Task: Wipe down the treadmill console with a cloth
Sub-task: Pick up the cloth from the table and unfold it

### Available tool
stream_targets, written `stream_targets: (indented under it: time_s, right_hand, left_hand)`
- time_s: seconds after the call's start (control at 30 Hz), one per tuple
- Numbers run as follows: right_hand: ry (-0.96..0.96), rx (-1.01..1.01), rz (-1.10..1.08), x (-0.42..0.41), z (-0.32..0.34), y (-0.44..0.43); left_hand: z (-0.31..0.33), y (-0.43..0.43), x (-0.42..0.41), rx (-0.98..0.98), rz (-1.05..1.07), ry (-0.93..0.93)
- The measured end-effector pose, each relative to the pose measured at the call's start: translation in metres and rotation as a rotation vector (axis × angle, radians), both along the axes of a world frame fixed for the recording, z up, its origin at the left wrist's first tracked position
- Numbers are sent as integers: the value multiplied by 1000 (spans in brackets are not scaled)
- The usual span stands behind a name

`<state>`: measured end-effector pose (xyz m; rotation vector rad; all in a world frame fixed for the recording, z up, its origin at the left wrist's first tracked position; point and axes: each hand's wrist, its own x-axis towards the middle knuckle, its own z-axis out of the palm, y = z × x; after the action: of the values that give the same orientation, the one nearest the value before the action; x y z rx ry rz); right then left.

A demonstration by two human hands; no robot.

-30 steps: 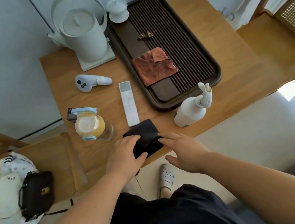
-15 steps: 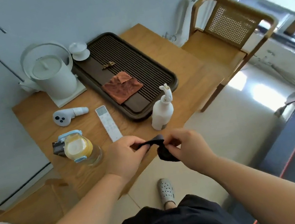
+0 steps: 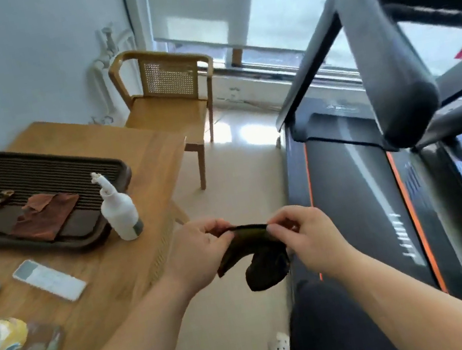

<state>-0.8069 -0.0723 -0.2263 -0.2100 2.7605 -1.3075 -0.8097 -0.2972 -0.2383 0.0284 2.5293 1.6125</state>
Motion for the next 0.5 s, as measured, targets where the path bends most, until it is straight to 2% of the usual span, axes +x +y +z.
stream_targets:
  time_s: [0.13, 0.37, 0.43, 0.5]
  right_hand:
    - [212, 284, -80, 22, -3, 74]
    - [236, 452, -108, 52, -20, 237]
    - [310, 436, -296, 53, -29, 287]
    - [336, 289, -506, 50, -28, 335]
  left_hand:
    - [13, 79, -6, -140, -173, 164]
    - [9, 246, 1, -185, -400, 191]
    - [9, 307, 1, -186, -455, 229]
    - [17, 371, -3, -177, -483, 252]
